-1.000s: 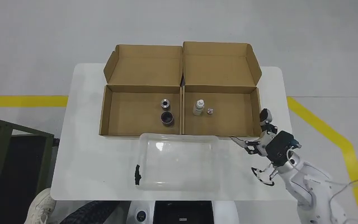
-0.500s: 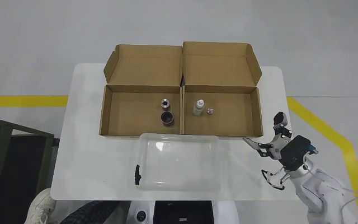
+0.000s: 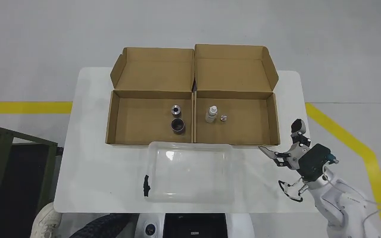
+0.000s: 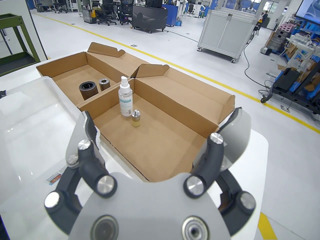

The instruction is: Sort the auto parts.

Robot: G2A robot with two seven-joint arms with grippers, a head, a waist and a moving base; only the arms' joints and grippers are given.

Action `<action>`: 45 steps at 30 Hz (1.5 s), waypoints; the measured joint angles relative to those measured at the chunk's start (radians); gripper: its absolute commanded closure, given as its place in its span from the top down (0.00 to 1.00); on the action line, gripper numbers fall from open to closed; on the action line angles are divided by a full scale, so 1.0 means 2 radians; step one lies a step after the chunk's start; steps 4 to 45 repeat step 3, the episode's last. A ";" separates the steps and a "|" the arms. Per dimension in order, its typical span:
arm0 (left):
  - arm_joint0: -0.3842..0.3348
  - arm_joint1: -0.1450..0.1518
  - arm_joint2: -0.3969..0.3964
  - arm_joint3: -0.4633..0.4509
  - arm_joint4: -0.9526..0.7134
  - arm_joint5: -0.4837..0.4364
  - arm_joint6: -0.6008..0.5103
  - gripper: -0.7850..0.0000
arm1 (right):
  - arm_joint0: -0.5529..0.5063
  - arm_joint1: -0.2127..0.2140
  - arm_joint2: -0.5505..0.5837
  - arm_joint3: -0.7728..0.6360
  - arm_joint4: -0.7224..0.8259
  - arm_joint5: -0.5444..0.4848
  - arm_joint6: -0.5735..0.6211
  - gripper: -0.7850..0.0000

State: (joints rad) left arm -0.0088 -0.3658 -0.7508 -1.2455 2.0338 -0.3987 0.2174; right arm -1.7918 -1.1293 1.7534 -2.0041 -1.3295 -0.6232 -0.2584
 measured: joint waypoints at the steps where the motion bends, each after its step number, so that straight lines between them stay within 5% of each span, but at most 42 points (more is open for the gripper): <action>1: 0.000 0.000 0.000 0.000 0.000 0.000 0.000 1.00 | 0.000 0.000 0.000 0.000 0.000 0.000 0.000 1.00; 45: 0.000 0.000 0.000 0.000 0.000 0.000 0.000 1.00 | 0.000 0.000 0.000 0.000 0.000 0.000 0.000 1.00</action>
